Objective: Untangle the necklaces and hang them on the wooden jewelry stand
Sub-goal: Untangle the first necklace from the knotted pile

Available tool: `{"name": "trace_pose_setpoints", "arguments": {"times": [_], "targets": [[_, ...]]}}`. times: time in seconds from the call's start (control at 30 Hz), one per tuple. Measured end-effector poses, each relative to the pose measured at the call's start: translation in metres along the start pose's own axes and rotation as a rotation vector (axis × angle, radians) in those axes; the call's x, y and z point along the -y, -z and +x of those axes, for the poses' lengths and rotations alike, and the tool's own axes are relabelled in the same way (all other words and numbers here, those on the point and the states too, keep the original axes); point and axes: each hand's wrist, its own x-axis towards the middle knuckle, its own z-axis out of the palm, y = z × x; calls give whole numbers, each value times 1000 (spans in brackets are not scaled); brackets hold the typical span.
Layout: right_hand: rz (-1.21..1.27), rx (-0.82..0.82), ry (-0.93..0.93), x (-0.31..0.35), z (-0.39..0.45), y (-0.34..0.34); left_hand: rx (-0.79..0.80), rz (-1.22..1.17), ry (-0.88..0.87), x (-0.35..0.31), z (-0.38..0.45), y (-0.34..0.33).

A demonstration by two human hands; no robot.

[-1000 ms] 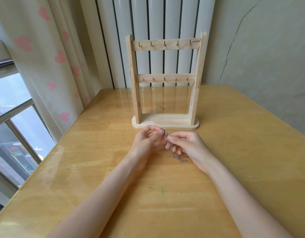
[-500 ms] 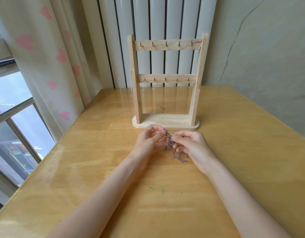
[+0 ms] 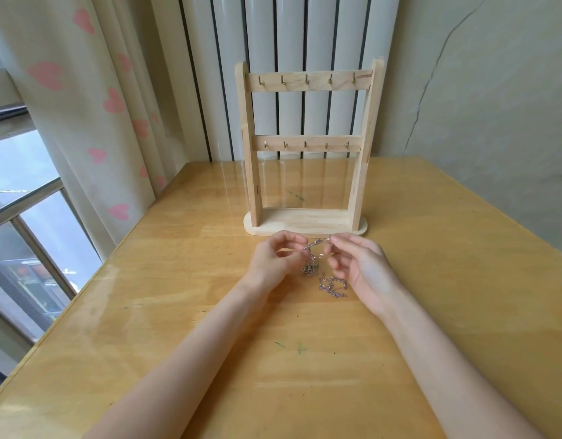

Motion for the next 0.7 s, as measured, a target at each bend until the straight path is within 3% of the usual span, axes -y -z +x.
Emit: {"name": "trace_pose_setpoints", "arguments": {"times": [0.13,0.27,0.43,0.57,0.7], "targets": [[-219,165,6,-1,-2,-6,-76,221,-35,2,1,-4],[-151,183,51,0,-3,-8,-179,161,-33,3,2,-1],[31,58,14,-1,0,-4,117,-326,106,0,-1,0],[36,-33,14,0,1,0,246,-400,165,-4,-3,3],[36,-45,17,0,1,3,196,-355,168,-4,-3,5]]}}
